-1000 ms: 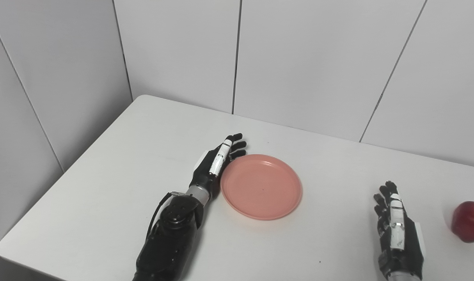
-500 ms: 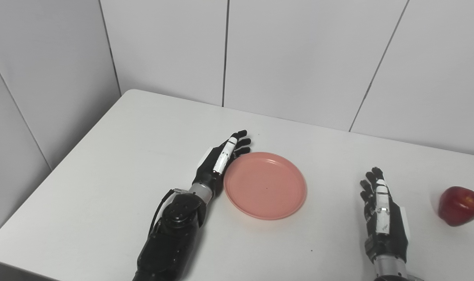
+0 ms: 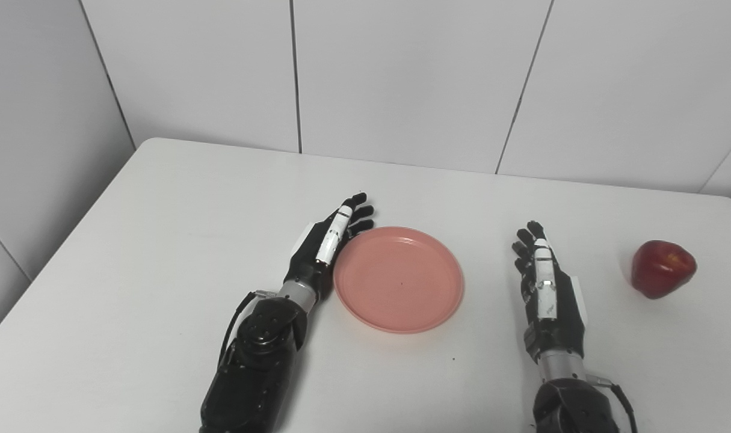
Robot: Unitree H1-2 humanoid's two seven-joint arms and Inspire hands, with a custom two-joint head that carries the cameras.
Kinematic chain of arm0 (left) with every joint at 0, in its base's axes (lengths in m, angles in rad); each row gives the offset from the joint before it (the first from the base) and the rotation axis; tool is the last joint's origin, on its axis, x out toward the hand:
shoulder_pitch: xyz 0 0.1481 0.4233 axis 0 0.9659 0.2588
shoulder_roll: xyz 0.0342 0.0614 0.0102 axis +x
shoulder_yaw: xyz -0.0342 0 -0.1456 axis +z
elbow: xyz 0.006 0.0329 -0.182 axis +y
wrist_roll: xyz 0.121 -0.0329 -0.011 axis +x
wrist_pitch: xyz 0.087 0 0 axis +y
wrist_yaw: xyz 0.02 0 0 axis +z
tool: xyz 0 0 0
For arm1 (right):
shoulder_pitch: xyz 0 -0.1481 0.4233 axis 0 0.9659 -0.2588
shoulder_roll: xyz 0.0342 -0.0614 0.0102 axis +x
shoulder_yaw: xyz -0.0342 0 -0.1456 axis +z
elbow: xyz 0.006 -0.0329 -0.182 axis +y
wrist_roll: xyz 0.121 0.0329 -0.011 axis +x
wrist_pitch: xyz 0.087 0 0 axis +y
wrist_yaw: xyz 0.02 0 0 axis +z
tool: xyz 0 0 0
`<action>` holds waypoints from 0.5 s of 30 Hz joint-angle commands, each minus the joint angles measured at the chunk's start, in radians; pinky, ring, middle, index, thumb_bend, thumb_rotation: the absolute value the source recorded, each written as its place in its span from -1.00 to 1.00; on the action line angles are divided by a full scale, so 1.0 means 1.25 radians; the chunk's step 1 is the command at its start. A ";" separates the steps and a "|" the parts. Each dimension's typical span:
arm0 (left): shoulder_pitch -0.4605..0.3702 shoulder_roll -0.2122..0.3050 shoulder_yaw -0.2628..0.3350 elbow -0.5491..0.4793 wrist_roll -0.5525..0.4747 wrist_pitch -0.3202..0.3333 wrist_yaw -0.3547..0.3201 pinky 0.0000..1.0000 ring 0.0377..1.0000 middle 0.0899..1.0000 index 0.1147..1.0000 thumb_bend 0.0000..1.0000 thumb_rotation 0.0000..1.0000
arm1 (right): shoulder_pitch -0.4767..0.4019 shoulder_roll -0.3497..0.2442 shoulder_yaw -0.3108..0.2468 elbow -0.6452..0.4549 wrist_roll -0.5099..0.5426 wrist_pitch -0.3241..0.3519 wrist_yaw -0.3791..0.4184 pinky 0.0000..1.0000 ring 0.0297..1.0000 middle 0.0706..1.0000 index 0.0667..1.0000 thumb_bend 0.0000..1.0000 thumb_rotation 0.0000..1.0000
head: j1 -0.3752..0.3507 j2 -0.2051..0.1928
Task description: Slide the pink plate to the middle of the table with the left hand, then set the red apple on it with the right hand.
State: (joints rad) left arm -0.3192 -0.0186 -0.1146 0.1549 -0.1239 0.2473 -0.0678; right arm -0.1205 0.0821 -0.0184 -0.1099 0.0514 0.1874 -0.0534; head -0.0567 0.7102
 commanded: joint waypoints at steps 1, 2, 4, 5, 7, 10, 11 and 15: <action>0.002 -0.024 -0.020 -0.021 0.002 0.003 -0.026 0.73 0.74 0.76 0.73 -0.28 1.00 | -0.032 0.009 0.005 -0.008 -0.006 -0.013 -0.004 0.98 0.88 0.87 0.87 -0.45 1.00 | 0.000 0.000; 0.004 -0.025 -0.021 -0.023 -0.002 0.001 -0.029 0.73 0.75 0.76 0.73 -0.28 1.00 | -0.032 0.010 0.006 -0.008 -0.007 -0.014 -0.005 0.98 0.87 0.87 0.87 -0.45 1.00 | -0.007 0.002; 0.008 -0.025 -0.022 -0.025 -0.007 0.001 -0.034 0.76 0.76 0.77 0.74 -0.27 1.00 | -0.033 0.012 0.007 -0.008 -0.007 -0.013 -0.005 0.98 0.88 0.87 0.88 -0.44 1.00 | -0.012 0.003; 0.009 -0.025 -0.022 -0.026 -0.008 0.000 -0.037 0.76 0.76 0.77 0.74 -0.27 1.00 | -0.033 0.012 0.008 -0.009 -0.007 -0.011 -0.004 0.98 0.88 0.87 0.88 -0.44 1.00 | -0.012 0.003; 0.012 -0.026 -0.021 -0.029 -0.009 0.005 -0.041 0.76 0.76 0.77 0.74 -0.26 1.00 | -0.034 0.013 0.009 -0.008 -0.006 -0.011 -0.004 1.00 0.88 0.87 0.88 -0.45 1.00 | -0.016 0.005; 0.015 -0.027 -0.019 -0.031 -0.011 0.011 -0.047 0.76 0.75 0.77 0.75 -0.26 1.00 | -0.035 0.015 0.010 -0.009 -0.008 -0.009 -0.006 1.00 0.88 0.87 0.88 -0.46 1.00 | -0.021 0.005; 0.015 -0.027 -0.017 -0.032 -0.011 0.011 -0.047 0.76 0.75 0.77 0.75 -0.26 1.00 | -0.035 0.016 0.010 -0.009 -0.008 -0.009 -0.006 1.00 0.88 0.87 0.88 -0.46 1.00 | -0.021 0.005; 0.018 -0.027 -0.009 -0.034 -0.014 0.008 -0.047 0.77 0.76 0.78 0.75 -0.26 1.00 | -0.036 0.021 0.011 -0.009 -0.012 -0.006 -0.011 0.99 0.87 0.86 0.87 -0.48 1.00 | -0.040 0.006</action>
State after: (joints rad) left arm -0.2896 -0.0405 -0.1231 0.1276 -0.1325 0.2508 -0.1051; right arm -0.1240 0.0958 -0.0112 -0.1056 0.0442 0.1876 -0.0587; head -0.1073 0.7164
